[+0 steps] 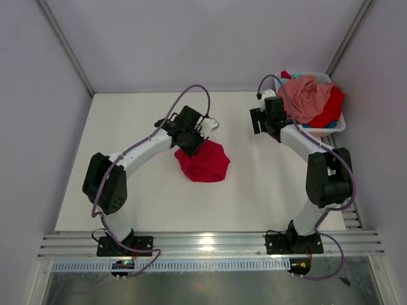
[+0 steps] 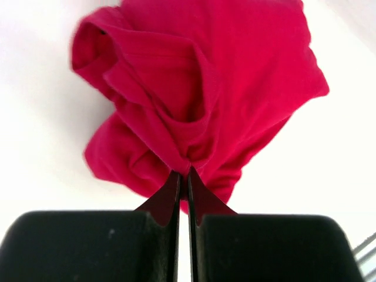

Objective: Fold and stack the t-shirts
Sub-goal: Flatten the tshirt out

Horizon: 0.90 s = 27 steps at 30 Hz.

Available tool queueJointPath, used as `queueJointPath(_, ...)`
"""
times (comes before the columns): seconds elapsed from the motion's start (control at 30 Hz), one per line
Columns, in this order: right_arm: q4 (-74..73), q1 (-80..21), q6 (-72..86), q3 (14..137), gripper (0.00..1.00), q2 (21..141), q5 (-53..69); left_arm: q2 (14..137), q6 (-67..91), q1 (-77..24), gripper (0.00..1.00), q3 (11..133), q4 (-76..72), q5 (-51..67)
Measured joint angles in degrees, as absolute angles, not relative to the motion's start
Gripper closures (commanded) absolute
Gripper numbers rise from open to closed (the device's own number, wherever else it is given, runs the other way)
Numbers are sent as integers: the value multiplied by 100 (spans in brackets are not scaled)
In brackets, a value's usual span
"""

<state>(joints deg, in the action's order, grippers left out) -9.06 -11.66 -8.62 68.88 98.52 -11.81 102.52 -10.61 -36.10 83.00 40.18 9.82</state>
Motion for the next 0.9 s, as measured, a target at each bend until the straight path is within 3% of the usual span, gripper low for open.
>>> queueJointPath(0.27,-954,-1166,-860,6888,20,9867,-886,10110,-1557,-3594,100,9131,4005,-449)
queueJointPath(0.53,-1059,-1166,-858,6888,20,9878,-412,10162,-1763,-3312,100,11749,4119,-1199)
queueJointPath(0.9,-1133,-1286,-869,6888,19,9878,40,9931,-1839,-2873,100,12488,4191,-1579)
